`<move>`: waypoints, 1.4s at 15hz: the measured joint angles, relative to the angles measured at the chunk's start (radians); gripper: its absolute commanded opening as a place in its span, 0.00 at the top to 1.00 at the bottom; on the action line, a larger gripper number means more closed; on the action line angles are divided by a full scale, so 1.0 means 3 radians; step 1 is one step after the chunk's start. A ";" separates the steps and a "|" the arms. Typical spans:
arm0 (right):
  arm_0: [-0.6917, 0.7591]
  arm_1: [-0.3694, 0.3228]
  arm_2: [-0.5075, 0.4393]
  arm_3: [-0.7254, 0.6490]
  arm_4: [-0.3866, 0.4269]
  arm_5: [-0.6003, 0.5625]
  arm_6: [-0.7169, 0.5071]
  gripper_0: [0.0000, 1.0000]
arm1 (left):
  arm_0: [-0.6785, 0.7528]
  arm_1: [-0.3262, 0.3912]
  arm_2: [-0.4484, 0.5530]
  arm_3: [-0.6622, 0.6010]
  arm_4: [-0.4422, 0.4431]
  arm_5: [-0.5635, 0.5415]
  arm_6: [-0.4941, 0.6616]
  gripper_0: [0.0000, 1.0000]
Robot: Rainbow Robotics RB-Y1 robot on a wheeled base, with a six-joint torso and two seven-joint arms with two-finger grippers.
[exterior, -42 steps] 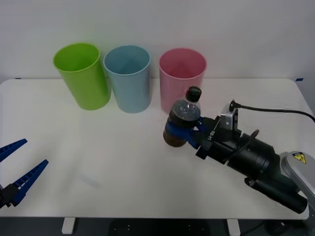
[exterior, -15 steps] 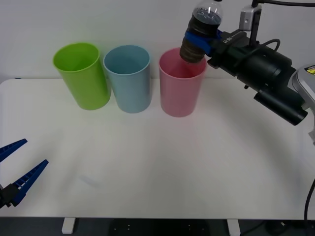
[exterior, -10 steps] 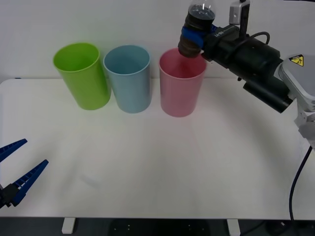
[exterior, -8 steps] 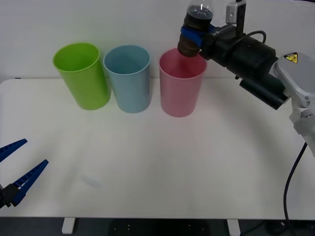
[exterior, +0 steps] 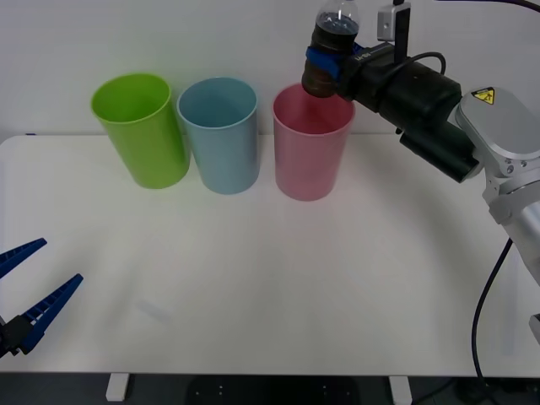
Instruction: Grasp the object on the table and drop it into the matching bin: aluminum can to the light blue bin, PET bottle to the pink bin.
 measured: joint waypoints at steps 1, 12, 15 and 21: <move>0.0000 0.0000 0.0001 0.0000 0.0002 0.0000 0.0004 0.54 | 0.0000 0.0000 0.0000 0.0000 0.0000 0.0000 0.0000 0.00; 0.0065 0.0010 0.0000 -0.0074 -0.0056 -0.0017 0.0062 0.00 | 0.0000 0.0000 0.0000 0.0000 0.0000 0.0000 0.0000 0.00; 0.0243 0.0003 -0.0006 -0.0324 -0.0068 -0.0011 0.0054 0.00 | 0.0000 0.0000 0.0000 0.0000 0.0000 0.0000 0.0000 0.00; 0.0751 -0.0125 -0.0007 -0.0954 -0.0107 -0.0017 0.0047 0.00 | 0.0000 0.0000 0.0000 0.0000 0.0000 0.0000 0.0000 0.00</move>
